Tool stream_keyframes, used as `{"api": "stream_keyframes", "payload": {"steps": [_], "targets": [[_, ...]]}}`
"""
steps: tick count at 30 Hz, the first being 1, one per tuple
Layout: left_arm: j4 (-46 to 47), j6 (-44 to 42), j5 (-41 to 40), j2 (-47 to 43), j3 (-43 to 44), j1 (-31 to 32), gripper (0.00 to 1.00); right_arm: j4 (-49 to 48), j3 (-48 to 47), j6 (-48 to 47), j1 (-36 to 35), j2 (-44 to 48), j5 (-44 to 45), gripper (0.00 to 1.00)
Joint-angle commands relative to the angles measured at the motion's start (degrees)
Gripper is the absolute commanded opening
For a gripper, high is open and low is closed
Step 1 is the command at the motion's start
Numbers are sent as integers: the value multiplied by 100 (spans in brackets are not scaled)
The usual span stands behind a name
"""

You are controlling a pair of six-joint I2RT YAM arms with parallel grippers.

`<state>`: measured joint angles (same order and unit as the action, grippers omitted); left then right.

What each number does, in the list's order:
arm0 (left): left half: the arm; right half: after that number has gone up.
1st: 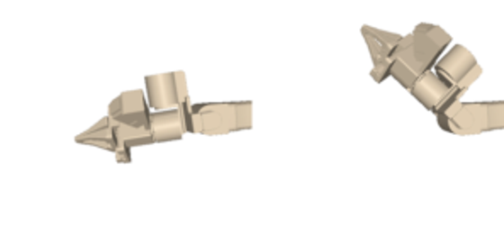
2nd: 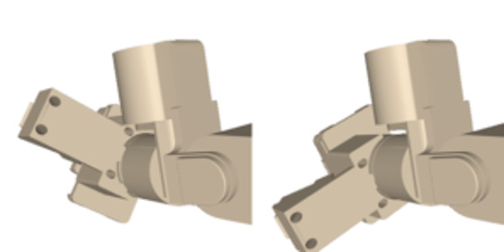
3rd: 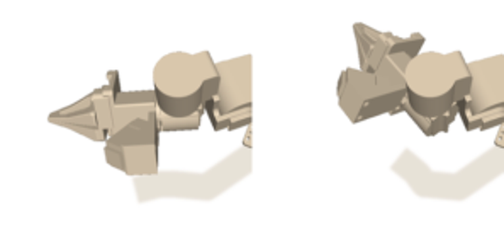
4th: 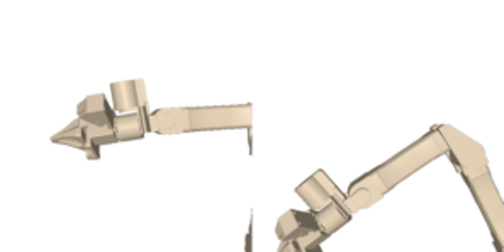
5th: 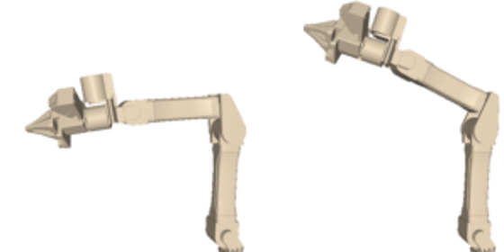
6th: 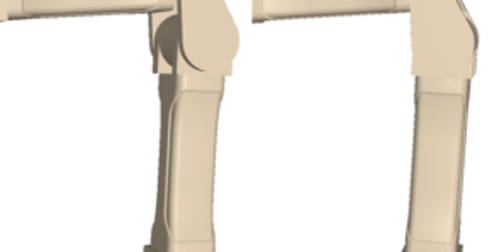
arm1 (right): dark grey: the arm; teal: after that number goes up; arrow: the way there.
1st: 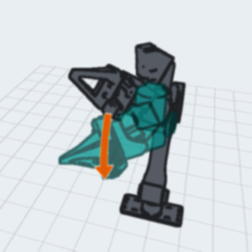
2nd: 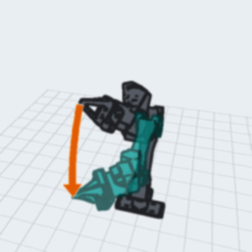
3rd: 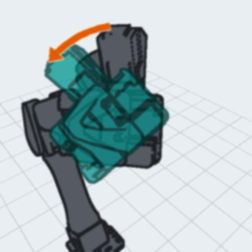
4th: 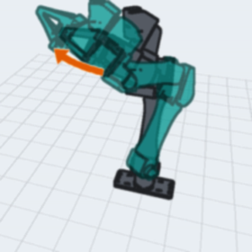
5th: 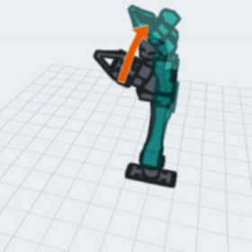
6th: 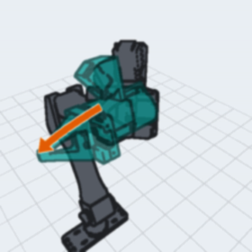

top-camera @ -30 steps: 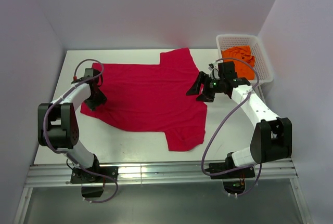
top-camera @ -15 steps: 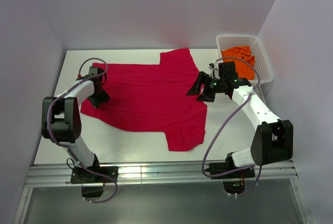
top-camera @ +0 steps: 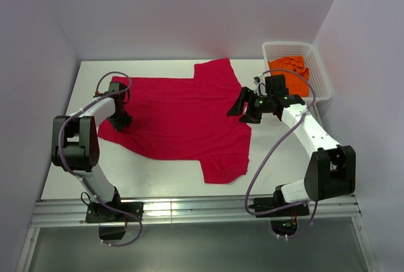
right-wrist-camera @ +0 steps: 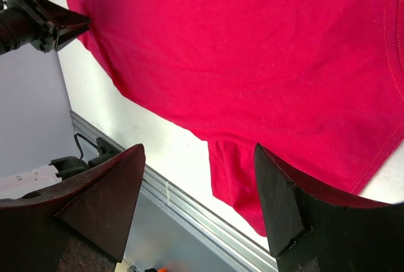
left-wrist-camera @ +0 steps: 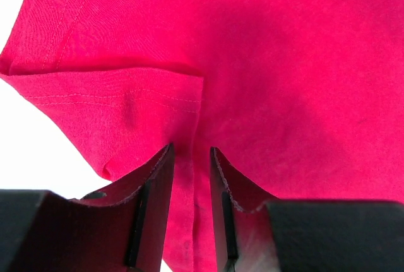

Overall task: Fold and stack the t-shirts
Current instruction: Flatten out the tshirt

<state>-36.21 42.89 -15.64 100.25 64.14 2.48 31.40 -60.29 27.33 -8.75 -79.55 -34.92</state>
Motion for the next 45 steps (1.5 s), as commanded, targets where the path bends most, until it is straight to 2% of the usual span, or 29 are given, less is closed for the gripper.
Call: {"api": "stream_keyframes", "payload": {"steps": [1,7,14,23,29,36,45], "targets": [[79,-9,-150,65,64,24,35,42,-79,-105,-39,62,55,77],[88,-27,-176,162,46,24,33,59,-106,-105,-39,27,55,77],[35,-27,-212,197,116,24,15,60,-114,-132,-39,-8,81,77],[8,-53,-264,180,108,24,0,51,-114,-140,-39,-17,90,77],[-53,-27,-317,13,55,24,0,16,-62,-132,-39,27,90,77],[-492,114,-598,-611,-15,24,0,-46,9,-105,-39,89,64,77],[-940,404,-748,-1682,-832,24,1,-204,176,0,-39,176,-112,77]]}}
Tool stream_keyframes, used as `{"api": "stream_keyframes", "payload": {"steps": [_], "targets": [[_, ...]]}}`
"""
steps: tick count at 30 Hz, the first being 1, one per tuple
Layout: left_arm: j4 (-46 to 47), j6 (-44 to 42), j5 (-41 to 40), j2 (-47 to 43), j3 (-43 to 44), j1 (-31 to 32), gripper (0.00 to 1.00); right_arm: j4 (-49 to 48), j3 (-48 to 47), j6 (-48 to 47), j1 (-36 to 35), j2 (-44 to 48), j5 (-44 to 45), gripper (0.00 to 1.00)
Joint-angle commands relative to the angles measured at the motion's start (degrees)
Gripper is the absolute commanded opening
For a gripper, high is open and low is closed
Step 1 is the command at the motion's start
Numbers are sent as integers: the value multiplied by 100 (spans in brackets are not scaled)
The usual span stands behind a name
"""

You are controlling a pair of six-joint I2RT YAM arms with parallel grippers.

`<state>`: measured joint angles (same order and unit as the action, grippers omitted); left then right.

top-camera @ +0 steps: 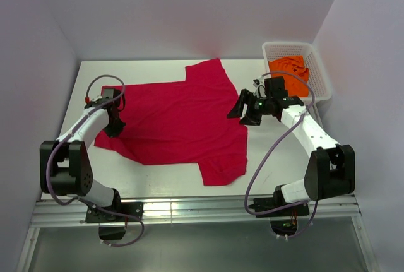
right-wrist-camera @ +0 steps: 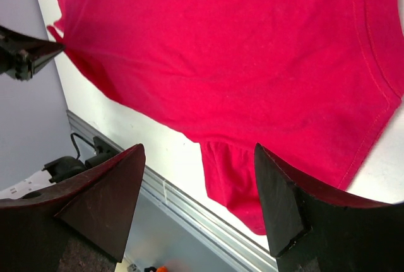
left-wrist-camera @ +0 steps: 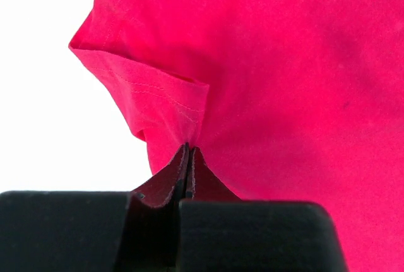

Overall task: Fold and stack the t-shirts
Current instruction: Flatten out the tshirt

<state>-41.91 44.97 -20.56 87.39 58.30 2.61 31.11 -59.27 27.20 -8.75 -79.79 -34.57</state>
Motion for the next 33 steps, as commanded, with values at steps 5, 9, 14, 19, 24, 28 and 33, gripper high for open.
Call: {"api": "stream_keyframes", "payload": {"steps": [5,9,14,19,24,28,33], "targets": [[-467,328,-230,-925,-740,20,1,-281,178,92,-65,253,-243,77],[-669,530,-195,-1119,-601,64,9,-308,161,119,-126,253,-270,77],[-757,679,-124,-1365,-733,64,12,-334,82,136,-162,201,-305,77],[-836,741,-115,-1445,-715,64,20,-308,55,128,-162,253,-288,77],[-854,759,-107,-1374,-715,64,19,-360,126,154,-162,297,-296,77],[-408,418,209,-1234,-820,73,16,-334,73,145,-162,262,-296,77],[-203,258,597,-769,-891,257,16,-325,73,128,-162,262,-270,77]]}}
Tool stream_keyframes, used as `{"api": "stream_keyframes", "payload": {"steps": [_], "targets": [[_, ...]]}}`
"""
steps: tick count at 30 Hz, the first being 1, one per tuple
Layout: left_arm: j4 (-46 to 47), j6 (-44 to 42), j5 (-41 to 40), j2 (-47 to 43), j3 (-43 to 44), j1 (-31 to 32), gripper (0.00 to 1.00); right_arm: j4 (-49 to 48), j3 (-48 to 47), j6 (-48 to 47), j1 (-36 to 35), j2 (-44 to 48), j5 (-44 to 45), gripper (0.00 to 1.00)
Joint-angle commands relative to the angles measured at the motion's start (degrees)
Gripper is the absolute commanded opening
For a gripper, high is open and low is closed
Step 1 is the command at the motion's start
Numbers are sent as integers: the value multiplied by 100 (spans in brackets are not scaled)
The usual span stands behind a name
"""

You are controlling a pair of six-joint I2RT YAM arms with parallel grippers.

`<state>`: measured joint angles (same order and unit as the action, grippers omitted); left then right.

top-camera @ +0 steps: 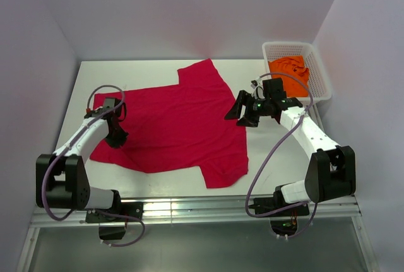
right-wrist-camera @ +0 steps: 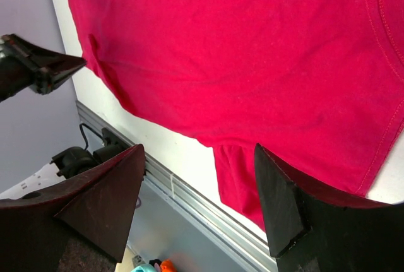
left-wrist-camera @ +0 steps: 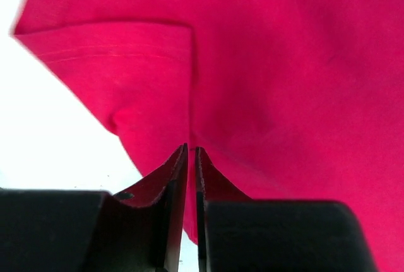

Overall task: Fold and stack the t-shirts
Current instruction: Flatten out the tshirt

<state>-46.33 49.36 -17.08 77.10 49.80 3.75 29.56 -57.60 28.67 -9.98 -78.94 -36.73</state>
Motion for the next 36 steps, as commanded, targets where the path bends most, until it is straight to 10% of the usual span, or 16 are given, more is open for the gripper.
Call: {"api": "stream_keyframes", "payload": {"steps": [1,36], "targets": [[229,-208,275,340,-32,257,19,-161,-93,-19,-39,177,-54,77],[-289,-102,-94,525,373,504,35,-223,-146,-28,-39,-78,-36,77]]}}
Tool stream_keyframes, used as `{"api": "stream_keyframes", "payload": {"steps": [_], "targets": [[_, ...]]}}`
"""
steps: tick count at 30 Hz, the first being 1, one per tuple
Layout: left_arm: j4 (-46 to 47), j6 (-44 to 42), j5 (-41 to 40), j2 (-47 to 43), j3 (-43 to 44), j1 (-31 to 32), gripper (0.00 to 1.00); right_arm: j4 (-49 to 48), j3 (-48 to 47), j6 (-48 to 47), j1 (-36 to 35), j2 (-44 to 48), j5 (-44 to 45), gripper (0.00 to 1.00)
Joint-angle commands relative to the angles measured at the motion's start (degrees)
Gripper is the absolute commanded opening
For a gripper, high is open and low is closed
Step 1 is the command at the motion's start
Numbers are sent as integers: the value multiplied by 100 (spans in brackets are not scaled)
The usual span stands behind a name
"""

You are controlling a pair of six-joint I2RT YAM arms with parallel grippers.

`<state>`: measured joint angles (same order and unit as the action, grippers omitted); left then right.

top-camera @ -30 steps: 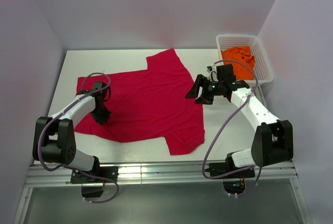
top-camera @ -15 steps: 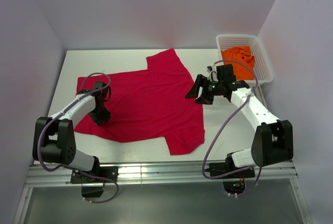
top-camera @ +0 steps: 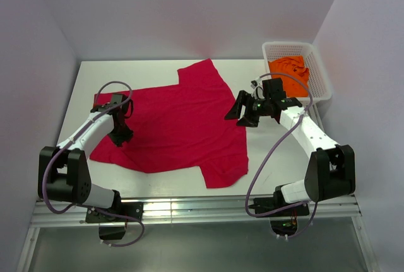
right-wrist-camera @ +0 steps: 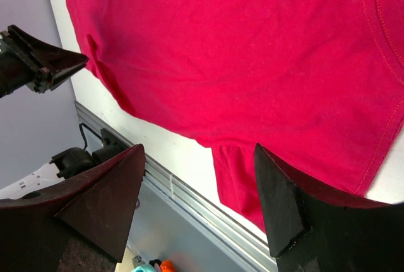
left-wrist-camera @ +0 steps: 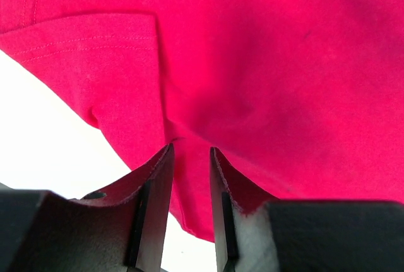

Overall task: Fold and stack the t-shirts
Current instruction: Flatten out the tshirt

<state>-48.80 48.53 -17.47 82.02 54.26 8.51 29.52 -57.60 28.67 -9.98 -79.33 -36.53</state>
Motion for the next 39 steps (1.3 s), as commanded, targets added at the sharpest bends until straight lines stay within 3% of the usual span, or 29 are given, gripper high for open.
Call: {"api": "stream_keyframes", "payload": {"steps": [1,29,36,38,39], "targets": [[-68,-2,-46,60,-108,36,35,-218,-146,-28,-39,-47,-56,77],[-701,736,-502,797,-170,300,33,-306,-225,51,-39,-337,-161,76],[-780,833,-661,1149,-135,379,16,-306,-286,78,-39,-399,-223,76],[-859,903,-722,1211,-117,379,0,-324,-286,95,-39,-399,-249,76],[-938,938,-740,1211,-91,379,0,-324,-295,104,-48,-416,-266,75]]}}
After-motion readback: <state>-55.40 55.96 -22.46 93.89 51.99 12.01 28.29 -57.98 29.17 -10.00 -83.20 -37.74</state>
